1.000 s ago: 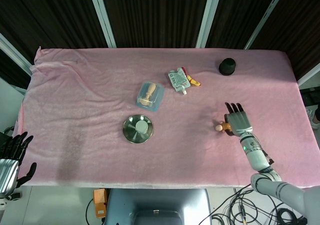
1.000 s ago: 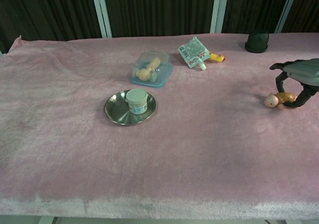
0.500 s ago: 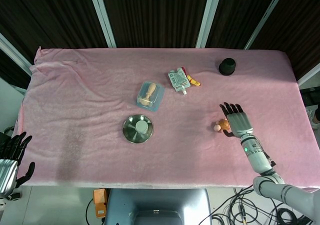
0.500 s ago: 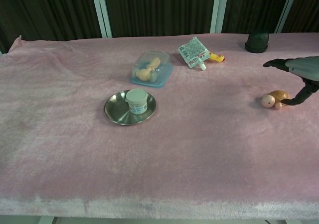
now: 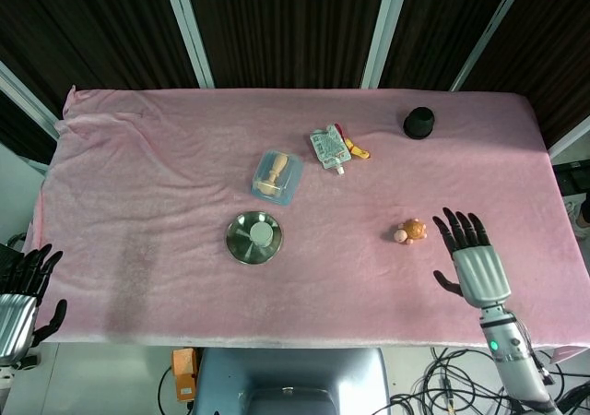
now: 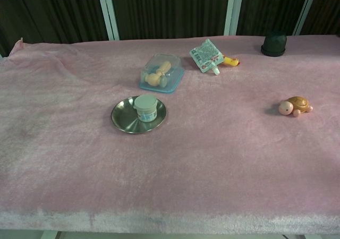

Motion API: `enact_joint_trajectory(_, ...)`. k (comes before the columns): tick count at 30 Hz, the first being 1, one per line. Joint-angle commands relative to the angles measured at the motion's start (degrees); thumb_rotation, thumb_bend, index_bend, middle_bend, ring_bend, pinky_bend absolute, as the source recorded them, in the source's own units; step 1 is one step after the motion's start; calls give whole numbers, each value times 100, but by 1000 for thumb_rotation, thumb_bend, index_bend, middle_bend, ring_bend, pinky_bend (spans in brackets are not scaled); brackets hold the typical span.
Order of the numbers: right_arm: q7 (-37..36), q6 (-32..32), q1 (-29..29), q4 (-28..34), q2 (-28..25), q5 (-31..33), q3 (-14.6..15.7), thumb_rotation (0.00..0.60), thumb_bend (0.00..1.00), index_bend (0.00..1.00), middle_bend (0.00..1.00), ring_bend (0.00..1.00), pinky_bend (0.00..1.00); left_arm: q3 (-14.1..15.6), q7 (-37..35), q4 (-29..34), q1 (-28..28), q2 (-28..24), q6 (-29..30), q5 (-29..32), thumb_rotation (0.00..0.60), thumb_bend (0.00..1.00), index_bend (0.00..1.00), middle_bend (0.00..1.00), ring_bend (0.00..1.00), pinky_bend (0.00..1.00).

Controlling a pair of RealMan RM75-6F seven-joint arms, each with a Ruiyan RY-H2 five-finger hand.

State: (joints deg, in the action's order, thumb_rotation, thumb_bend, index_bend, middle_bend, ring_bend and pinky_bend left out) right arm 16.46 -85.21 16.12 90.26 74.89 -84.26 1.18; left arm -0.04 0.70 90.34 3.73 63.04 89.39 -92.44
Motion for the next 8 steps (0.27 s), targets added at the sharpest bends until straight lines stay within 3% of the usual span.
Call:
enact_joint_trajectory(1, -275, -649, -706, 81, -189, -1089, 695, 600, 327, 0, 0, 0, 0, -11, 27, 1, 5, 15, 7, 0, 600, 469, 11, 0, 0, 0)
enact_joint_trajectory(8, -431, -421, -692, 17, -209, -1075, 554, 600, 327, 0, 0, 0, 0, -13, 48, -16, -11, 34, 41, -8, 600, 469, 11, 0, 0, 0)
